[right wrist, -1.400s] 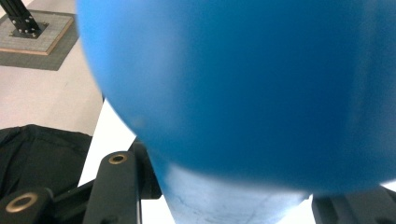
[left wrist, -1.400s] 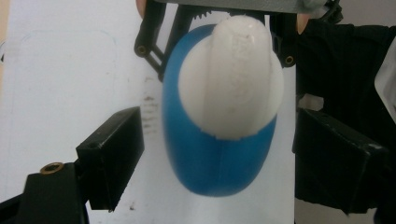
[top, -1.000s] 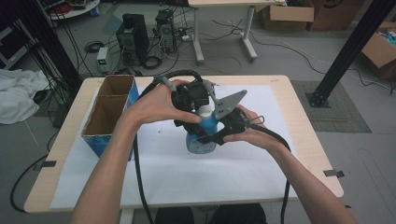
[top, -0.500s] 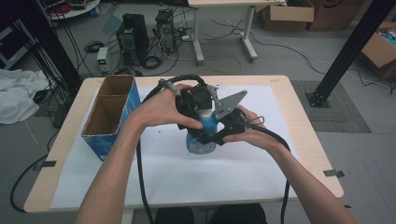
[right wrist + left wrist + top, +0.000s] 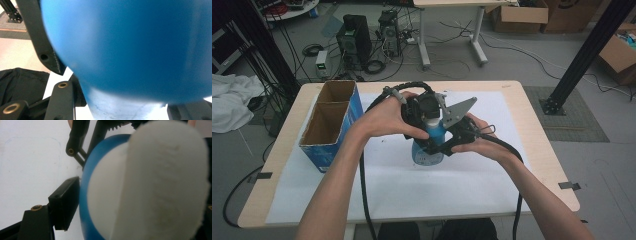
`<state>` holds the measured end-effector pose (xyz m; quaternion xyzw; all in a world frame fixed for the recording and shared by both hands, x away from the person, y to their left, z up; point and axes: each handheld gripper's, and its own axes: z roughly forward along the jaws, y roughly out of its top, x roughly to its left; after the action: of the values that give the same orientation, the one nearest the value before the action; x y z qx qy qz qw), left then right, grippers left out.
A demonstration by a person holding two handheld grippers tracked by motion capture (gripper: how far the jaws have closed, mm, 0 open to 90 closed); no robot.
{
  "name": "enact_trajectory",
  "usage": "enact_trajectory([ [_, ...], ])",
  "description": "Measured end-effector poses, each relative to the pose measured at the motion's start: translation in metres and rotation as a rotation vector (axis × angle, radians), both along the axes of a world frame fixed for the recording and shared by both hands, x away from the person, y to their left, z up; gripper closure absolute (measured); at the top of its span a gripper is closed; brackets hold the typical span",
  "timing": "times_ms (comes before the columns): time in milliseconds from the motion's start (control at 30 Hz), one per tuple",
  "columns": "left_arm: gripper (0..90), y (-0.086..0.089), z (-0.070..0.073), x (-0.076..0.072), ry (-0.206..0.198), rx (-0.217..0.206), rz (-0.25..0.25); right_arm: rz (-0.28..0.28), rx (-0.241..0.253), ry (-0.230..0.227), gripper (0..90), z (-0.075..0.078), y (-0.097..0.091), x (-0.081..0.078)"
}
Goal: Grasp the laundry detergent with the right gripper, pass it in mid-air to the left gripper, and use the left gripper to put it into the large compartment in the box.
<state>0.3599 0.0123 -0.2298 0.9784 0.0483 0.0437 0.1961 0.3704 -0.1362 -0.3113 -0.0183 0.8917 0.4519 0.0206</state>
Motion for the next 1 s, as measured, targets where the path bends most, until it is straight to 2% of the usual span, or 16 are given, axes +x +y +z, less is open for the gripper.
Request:
enact_trajectory([
  [1000, 35.8, -0.0003, -0.0062, -0.0009, 0.013, -0.007, -0.006, 0.001, -0.003, 0.005, 45.7, -0.0027, 0.0006, -0.0012],
])
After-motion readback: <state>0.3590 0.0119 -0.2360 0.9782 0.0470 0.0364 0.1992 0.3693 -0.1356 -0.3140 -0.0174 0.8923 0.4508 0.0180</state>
